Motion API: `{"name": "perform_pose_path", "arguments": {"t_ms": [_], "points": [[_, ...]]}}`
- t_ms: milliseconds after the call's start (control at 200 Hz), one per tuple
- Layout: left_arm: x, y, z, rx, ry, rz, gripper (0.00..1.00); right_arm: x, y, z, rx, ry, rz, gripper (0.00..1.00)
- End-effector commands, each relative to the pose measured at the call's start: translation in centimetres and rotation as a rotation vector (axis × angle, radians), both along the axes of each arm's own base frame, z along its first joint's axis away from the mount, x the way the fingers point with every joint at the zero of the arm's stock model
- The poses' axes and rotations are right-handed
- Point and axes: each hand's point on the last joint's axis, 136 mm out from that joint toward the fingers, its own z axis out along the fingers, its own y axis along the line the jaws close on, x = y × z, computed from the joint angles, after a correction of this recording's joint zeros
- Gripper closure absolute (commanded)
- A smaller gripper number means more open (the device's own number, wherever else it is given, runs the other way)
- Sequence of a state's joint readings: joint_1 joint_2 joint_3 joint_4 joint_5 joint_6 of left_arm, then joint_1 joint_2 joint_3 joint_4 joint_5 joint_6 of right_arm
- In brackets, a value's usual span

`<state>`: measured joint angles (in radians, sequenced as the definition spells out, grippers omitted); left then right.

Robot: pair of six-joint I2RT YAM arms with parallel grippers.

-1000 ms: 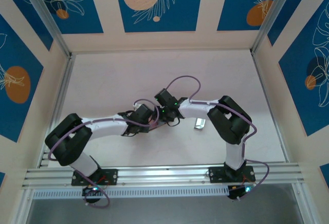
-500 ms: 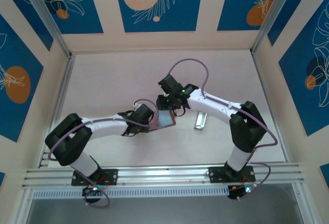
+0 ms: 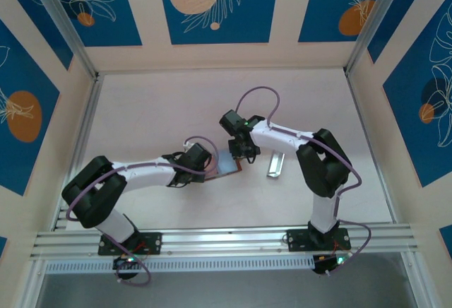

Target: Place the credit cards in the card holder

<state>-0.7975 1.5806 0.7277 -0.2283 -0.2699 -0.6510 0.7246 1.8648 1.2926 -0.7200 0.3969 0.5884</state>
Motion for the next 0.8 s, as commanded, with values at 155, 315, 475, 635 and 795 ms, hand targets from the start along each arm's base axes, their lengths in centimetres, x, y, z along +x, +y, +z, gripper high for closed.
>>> {"name": "perform_pose_path", "arguments": {"t_ms": [155,315,475,635,795], "points": [[-0.3,-2.2,-2.2,-0.026,0.049,-0.079,0.85,-1.0,-0.9,1.2,-0.005,-0.005,-0.004,0.98],[0.2,-4.7,-1.4,-0.069,0.028,-0.123,0.85,-1.4,-1.1,4.5,0.069,-0.051,-0.005,1.0],[0.8,-7.3,-0.7,-0.098,0.014,-0.149,0.85,-1.9,-0.1,7.3,0.203,-0.067,0.009,1.0],[1.2,-8.8,-0.1,-0.16,0.011,-0.14,0.85,-2.5,1.4,8.6,0.324,-0.043,0.031,1.0],[1.0,-6.5,1.4,-0.147,-0.01,-0.062,0.85,-3.3,4.8,9.1,0.453,0.003,0.08,1.0]]}}
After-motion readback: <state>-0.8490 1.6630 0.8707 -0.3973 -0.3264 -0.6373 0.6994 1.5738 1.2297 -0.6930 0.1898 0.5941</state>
